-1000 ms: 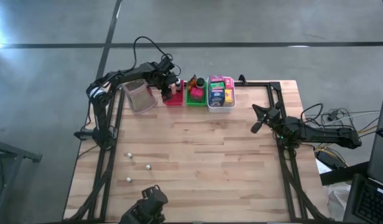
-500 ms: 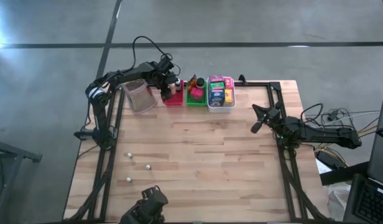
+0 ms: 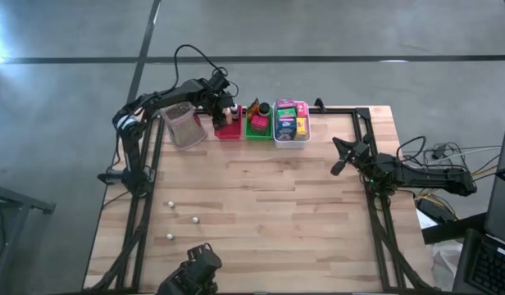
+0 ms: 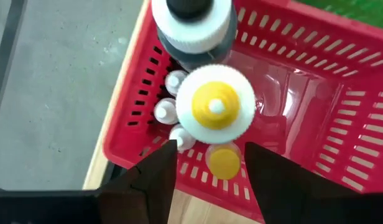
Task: Pick & Place Kitchen Items
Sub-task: Put the small black food coloring bottle into the red bin
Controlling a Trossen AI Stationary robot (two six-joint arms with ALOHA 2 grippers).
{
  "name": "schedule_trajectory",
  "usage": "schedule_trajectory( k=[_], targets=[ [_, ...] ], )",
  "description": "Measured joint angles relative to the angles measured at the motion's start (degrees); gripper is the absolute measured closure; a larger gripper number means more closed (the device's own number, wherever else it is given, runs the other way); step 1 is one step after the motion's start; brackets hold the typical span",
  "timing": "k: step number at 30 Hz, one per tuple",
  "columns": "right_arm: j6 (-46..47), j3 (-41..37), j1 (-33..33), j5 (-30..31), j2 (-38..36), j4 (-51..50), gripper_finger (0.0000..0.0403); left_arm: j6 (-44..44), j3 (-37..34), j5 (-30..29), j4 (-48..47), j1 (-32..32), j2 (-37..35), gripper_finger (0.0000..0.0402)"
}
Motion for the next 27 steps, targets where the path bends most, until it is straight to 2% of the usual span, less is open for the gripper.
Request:
schedule_trajectory(
  k=[6, 18, 27],
  targets=[
    [0.0, 0.0, -0.01, -0.01, 0.0, 0.02, 0.0394, 0.4, 3.38, 0.0, -3.93, 0.0, 0.0, 0.0207],
    [0.0, -0.01, -0.01, -0.01, -0.01, 0.0, 0.0394, -0.16, 15.04, 0.0, -21.33, -0.28, -0.02, 0.0207],
    [0.0, -0.01, -0.01, 0.0, 0.01, 0.02, 0.0394, -1.65, 20.57, 0.21, -33.41, -5.39, -1.06, 0.022]
  ],
)
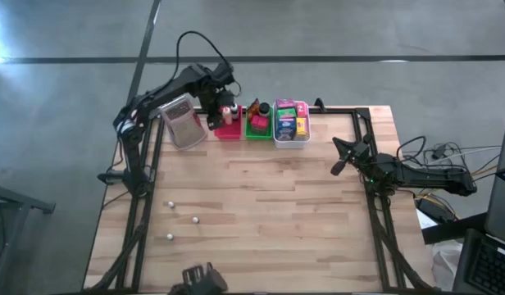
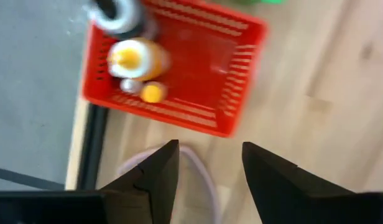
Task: Pick & Place Kitchen Items
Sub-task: Put the small black food coloring bottle into the red bin
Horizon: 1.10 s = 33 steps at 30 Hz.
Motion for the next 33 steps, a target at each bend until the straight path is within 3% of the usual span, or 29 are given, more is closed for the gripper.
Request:
schedule_trajectory(
  k=[7, 19, 33],
  targets=[
    [0.0, 0.01, -0.01, -0.01, -0.02, -0.02, 0.0394, -5.03, -0.35, 0.04, -4.65, -8.84, -4.36, 0.0227],
    [0.0, -0.01, 0.01, 0.0, -0.01, 0.0, 0.0394, -23.49, -5.28, 0.09, -7.63, -28.19, -17.4, 0.0227],
    [0.0, -0.01, 0.0, 0.01, -0.02, 0.0, 0.0394, -40.15, -19.81, -6.55, -8.31, -51.34, -34.59, 0.0227]
  ],
)
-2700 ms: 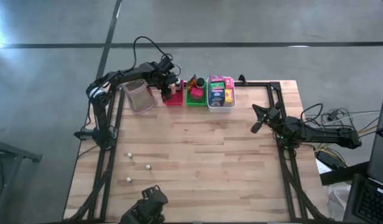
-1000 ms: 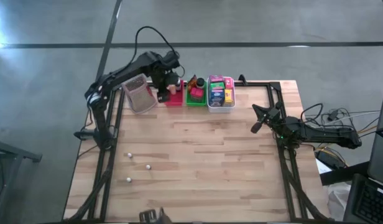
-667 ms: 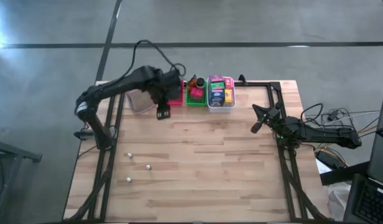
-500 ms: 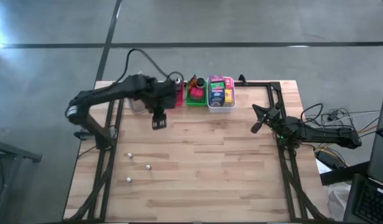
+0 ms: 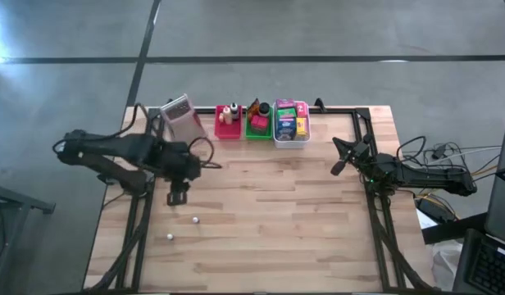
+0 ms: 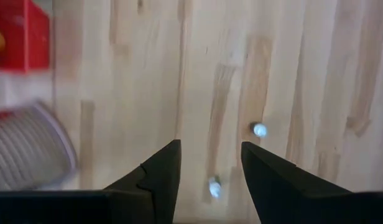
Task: Pick & Place Kitchen Items
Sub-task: Put the small black food coloring bottle into the red bin
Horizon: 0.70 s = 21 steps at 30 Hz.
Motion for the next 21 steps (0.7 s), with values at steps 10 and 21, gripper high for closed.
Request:
schedule_trajectory(
  k=[10, 21],
  targets=[
    [0.0, 0.0, 0.0, 0.0, 0.02, -0.02, 0.0394, -10.74, -13.85, 0.05, -0.08, -4.78, -8.61, 0.023],
    [0.0, 0.01, 0.0, -0.02, 0.02, -0.01, 0.0394, -12.47, -23.72, 1.06, 0.23, -9.2, -10.4, 0.0257]
  ],
)
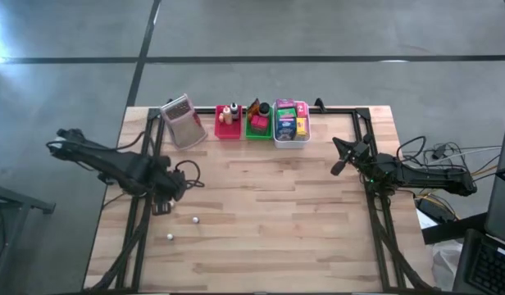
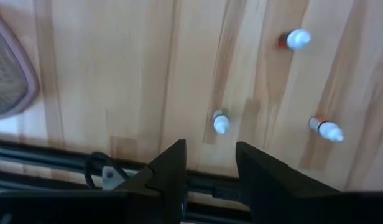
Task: Pick & Place Kitchen Items
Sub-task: Put the small black food coloring bottle into the red bin
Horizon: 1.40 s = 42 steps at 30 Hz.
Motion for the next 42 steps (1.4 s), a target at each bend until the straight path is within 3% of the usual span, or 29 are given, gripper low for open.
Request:
schedule_trajectory(
  k=[22, 30, 42],
  targets=[
    [0.0, 0.0, 0.0, 0.01, -0.01, -0.01, 0.0394, -4.34, -10.3, 2.8, 4.01, -6.02, -0.04, 0.0255],
    [0.0, -0.01, 0.0, 0.0, 0.0, -0.01, 0.0394, -7.62, -11.21, 3.01, 4.07, -6.02, -0.07, 0.0255],
    [0.0, -0.01, 0.0, 0.02, -0.02, -0.01, 0.0394, -4.75, -11.19, 3.36, 4.34, -6.11, -2.61, 0.0255]
  ],
)
